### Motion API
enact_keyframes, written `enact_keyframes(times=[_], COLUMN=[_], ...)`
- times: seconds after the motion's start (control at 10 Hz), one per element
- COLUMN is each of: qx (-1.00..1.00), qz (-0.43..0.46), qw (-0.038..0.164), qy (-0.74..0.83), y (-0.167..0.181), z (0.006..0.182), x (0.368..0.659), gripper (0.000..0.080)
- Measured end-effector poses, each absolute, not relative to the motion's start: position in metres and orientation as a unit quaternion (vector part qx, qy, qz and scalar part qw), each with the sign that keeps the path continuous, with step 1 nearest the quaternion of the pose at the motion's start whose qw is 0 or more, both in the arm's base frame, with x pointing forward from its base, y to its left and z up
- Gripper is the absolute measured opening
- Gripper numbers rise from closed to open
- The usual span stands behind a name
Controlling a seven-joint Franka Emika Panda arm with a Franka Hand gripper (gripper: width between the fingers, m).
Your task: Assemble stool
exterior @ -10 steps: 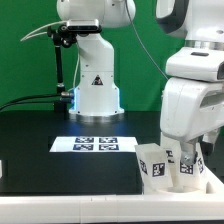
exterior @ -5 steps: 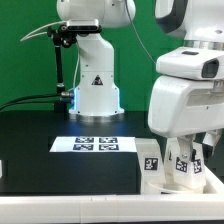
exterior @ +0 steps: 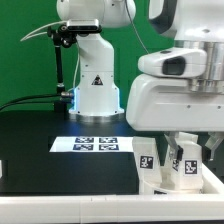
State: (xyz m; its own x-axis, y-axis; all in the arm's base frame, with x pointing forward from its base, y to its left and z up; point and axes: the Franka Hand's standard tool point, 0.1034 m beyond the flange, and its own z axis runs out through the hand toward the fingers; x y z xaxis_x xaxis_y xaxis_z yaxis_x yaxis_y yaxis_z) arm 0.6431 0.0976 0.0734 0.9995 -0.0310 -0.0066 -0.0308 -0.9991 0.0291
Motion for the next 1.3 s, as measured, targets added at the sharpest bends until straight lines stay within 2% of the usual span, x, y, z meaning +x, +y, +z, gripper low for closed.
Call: enact_keyframes(times=[0.1, 0.2, 0.3, 0.7, 1.0, 1.2, 1.3], qx=[0.996, 0.983, 0.966, 0.914, 0.799, 0.62, 0.597], qz=[-0.005, -0.011, -0.016, -0.022, -0.024, -0.02, -0.013], qw=[0.004, -0.027, -0.046, -0.045, -0.043, -0.071, -0.088], qy=[-0.087, -0.183, -0.254, -0.403, -0.599, -0.781, -0.797], y=[0.096, 0.093, 0.092, 0.09, 0.089, 0.1, 0.1], z=[0.073, 0.072, 0.073, 0.074, 0.073, 0.071, 0.071], x=[0.643, 0.644, 0.646, 0.648, 0.649, 0.645, 0.643], gripper=[0.0335, 0.0337, 0.0337, 0.0337, 0.0337, 0.0337, 0.0337])
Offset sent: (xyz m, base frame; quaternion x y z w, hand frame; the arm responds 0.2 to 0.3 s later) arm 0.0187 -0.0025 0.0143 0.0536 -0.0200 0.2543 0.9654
